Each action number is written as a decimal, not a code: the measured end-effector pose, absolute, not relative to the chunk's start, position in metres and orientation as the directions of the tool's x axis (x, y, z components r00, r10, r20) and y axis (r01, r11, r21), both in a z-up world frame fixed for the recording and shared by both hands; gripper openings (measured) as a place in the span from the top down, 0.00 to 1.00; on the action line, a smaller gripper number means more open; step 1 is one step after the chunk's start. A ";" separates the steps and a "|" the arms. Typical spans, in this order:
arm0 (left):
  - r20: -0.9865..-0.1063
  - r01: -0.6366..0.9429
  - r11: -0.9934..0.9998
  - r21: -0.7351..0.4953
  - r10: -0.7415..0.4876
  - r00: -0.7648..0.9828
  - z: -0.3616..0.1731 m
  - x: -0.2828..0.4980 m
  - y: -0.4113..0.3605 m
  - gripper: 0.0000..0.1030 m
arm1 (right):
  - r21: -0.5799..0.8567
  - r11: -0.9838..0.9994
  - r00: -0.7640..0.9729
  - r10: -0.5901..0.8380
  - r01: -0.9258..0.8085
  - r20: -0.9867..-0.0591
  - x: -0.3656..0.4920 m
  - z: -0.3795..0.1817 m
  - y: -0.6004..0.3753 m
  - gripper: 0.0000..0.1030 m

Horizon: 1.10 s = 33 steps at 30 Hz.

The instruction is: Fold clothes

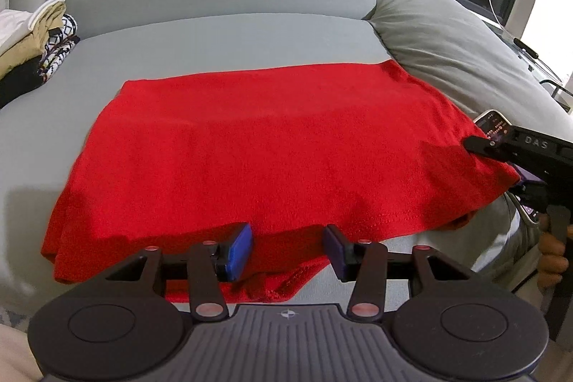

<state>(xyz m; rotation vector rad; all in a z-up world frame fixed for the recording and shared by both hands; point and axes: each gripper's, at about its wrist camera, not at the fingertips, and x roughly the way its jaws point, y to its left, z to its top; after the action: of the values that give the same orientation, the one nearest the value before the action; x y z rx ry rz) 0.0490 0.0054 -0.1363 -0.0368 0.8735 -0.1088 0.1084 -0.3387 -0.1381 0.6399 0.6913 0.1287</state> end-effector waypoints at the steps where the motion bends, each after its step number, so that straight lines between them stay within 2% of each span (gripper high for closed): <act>1: -0.762 0.081 0.994 -0.078 -0.112 0.637 -0.136 0.049 0.006 0.55 | 0.576 0.813 0.775 0.307 0.089 -0.553 0.109 -0.138 -0.337 0.45; 5: -0.760 0.086 0.993 -0.085 -0.120 0.638 -0.137 0.049 0.007 0.55 | 0.498 0.865 0.789 0.268 0.055 -0.552 0.108 -0.139 -0.325 0.45; 9: -0.758 0.090 0.992 -0.091 -0.128 0.639 -0.137 0.048 0.008 0.55 | 0.475 0.878 0.797 0.252 0.050 -0.549 0.105 -0.136 -0.325 0.54; 10: -0.758 0.091 0.991 -0.093 -0.130 0.640 -0.138 0.048 0.008 0.55 | 0.459 0.887 0.798 0.248 0.041 -0.550 0.104 -0.134 -0.323 0.58; 12: -0.756 0.094 0.991 -0.096 -0.134 0.640 -0.138 0.048 0.008 0.55 | 0.416 0.909 0.793 0.255 -0.002 -0.553 0.103 -0.127 -0.315 0.76; 14: -0.755 0.096 0.990 -0.099 -0.138 0.641 -0.138 0.048 0.009 0.55 | 0.363 0.931 0.785 0.244 -0.026 -0.569 0.104 -0.120 -0.306 0.85; 19: -0.763 0.090 0.980 -0.178 -0.195 0.616 -0.133 0.048 0.023 0.54 | 0.332 0.943 0.748 0.208 0.017 -0.630 0.115 -0.101 -0.299 0.86; 24: -0.729 -0.019 0.951 -0.310 -0.225 0.647 -0.117 0.032 0.056 0.54 | 0.026 0.998 0.750 0.066 -0.066 -0.658 0.118 -0.062 -0.248 0.86; 28: -0.652 -0.106 0.922 -0.372 -0.178 0.737 -0.091 0.008 0.101 0.50 | -0.244 0.958 0.808 -0.021 -0.153 -0.588 0.109 -0.032 -0.185 0.86; 31: -0.591 -0.173 0.891 -0.419 -0.124 0.797 -0.075 -0.013 0.139 0.49 | -0.388 0.885 0.862 0.030 -0.258 -0.506 0.088 -0.020 -0.123 0.86; 33: -0.568 -0.227 0.872 -0.433 -0.068 0.820 -0.068 -0.027 0.162 0.49 | -0.438 0.827 0.863 0.107 -0.353 -0.493 0.073 -0.022 -0.082 0.86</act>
<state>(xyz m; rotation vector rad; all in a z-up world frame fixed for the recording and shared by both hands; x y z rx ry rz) -0.0274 0.1619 -0.0683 -0.5111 0.6094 0.0891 0.0730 -0.0817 -0.0218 -0.5470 0.4717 0.2538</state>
